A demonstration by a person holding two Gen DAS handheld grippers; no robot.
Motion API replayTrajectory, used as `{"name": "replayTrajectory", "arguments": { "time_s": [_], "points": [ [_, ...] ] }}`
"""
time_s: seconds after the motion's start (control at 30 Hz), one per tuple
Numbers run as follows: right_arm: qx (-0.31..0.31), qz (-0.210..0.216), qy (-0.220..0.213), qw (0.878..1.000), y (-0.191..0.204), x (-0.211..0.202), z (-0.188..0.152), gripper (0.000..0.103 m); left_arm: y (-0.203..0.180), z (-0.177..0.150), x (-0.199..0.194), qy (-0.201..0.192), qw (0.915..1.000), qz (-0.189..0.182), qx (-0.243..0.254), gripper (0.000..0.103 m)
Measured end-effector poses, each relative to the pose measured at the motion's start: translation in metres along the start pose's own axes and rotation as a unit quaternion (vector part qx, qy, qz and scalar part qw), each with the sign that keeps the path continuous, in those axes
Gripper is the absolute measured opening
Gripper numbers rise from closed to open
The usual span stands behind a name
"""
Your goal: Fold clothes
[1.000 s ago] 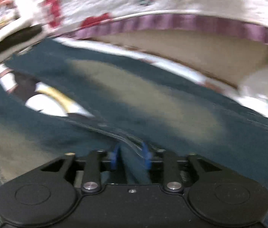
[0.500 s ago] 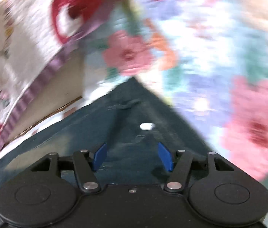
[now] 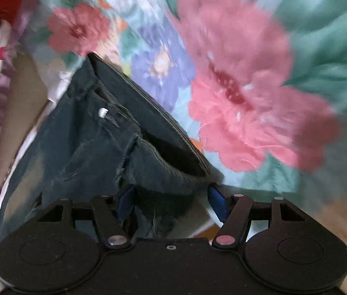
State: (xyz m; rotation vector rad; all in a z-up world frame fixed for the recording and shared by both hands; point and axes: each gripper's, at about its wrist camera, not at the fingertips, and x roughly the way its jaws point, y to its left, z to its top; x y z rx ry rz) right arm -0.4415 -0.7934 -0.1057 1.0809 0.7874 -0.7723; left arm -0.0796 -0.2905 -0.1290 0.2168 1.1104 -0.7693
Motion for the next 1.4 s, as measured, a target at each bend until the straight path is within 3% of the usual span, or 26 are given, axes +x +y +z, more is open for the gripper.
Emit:
{"name": "replayTrajectory", "arguments": {
  "time_s": [0.07, 0.1, 0.13, 0.2, 0.27, 0.33, 0.57, 0.63, 0.7, 0.73, 0.87, 0.93, 1.0, 1.03, 1.1, 1.23, 1.27, 1.3, 1.33, 1.4],
  "points": [
    [-0.022, 0.008, -0.002, 1.0, 0.01, 0.012, 0.008, 0.07, -0.002, -0.002, -0.001, 0.001, 1.0, 0.004, 0.0, 0.06],
    [-0.046, 0.011, -0.01, 0.999, 0.018, 0.015, 0.011, 0.039, -0.002, -0.002, -0.002, 0.004, 1.0, 0.004, -0.001, 0.06],
    [-0.076, 0.011, -0.024, 0.997, 0.029, 0.013, 0.012, 0.019, 0.0, -0.003, -0.003, 0.008, 1.0, 0.002, -0.002, 0.06],
    [-0.167, 0.003, -0.092, 0.982, 0.063, -0.022, -0.001, 0.017, 0.002, -0.004, -0.005, 0.015, 0.9999, -0.004, -0.004, 0.06],
    [-0.255, -0.014, -0.157, 0.954, 0.095, -0.054, -0.014, 0.014, 0.005, -0.005, -0.006, 0.022, 0.9997, -0.009, -0.006, 0.06],
    [-0.325, -0.088, -0.199, 0.921, 0.107, -0.067, -0.027, 0.014, 0.008, -0.005, -0.008, 0.029, 0.9994, -0.015, -0.009, 0.06],
    [-0.297, -0.157, -0.127, 0.933, 0.083, -0.031, -0.017, 0.021, 0.02, -0.007, -0.014, 0.047, 0.998, -0.037, -0.02, 0.061],
    [-0.29, -0.172, -0.109, 0.935, 0.078, -0.023, -0.015, 0.046, 0.024, -0.008, -0.015, 0.042, 0.9978, -0.043, -0.028, 0.061],
    [-0.282, -0.187, -0.091, 0.937, 0.074, -0.015, -0.012, 0.054, 0.024, -0.008, -0.015, 0.037, 0.9978, -0.047, -0.028, 0.066],
    [-0.28, -0.198, -0.088, 0.935, 0.072, -0.013, -0.011, 0.054, 0.022, -0.008, -0.014, 0.036, 0.998, -0.047, -0.024, 0.068],
    [-0.301, -0.276, -0.153, 0.9, 0.084, -0.033, -0.016, 0.055, 0.015, -0.006, -0.013, 0.029, 0.9981, -0.05, -0.021, 0.08],
    [-0.274, -0.218, -0.178, 0.92, 0.09, -0.047, -0.015, 0.056, 0.013, -0.005, -0.013, 0.024, 0.998, -0.053, -0.024, 0.081],
    [-0.263, -0.121, -0.175, 0.941, 0.1, -0.051, -0.014, 0.056, 0.012, -0.004, -0.013, 0.019, 0.9979, -0.056, -0.026, 0.081],
    [-0.258, -0.079, -0.172, 0.947, 0.106, -0.051, -0.013, 0.056, 0.011, -0.003, -0.013, 0.016, 0.9979, -0.057, -0.027, 0.081],
    [-0.263, -0.039, -0.165, 0.95, 0.125, -0.038, -0.01, 0.056, 0.009, -0.001, -0.013, 0.011, 0.9977, -0.06, -0.029, 0.077],
    [-0.282, 0.018, -0.161, 0.946, 0.158, 0.012, 0.011, 0.055, 0.008, 0.001, -0.014, -0.002, 0.9976, -0.059, -0.035, 0.077],
    [-0.283, 0.014, -0.155, 0.946, 0.163, 0.027, 0.019, 0.048, 0.014, 0.002, -0.016, -0.013, 0.9981, -0.046, -0.04, 0.077],
    [-0.284, 0.01, -0.149, 0.947, 0.167, 0.042, 0.027, 0.031, 0.019, 0.003, -0.017, -0.023, 0.9982, -0.033, -0.044, 0.077],
    [-0.283, 0.002, -0.144, 0.948, 0.171, 0.058, 0.034, 0.027, 0.025, 0.004, -0.019, -0.033, 0.9981, -0.02, -0.049, 0.077],
    [-0.264, -0.025, -0.142, 0.954, 0.167, 0.085, 0.049, 0.029, 0.04, 0.006, -0.022, -0.044, 0.9963, -0.021, -0.07, 0.077]
  ]
}}
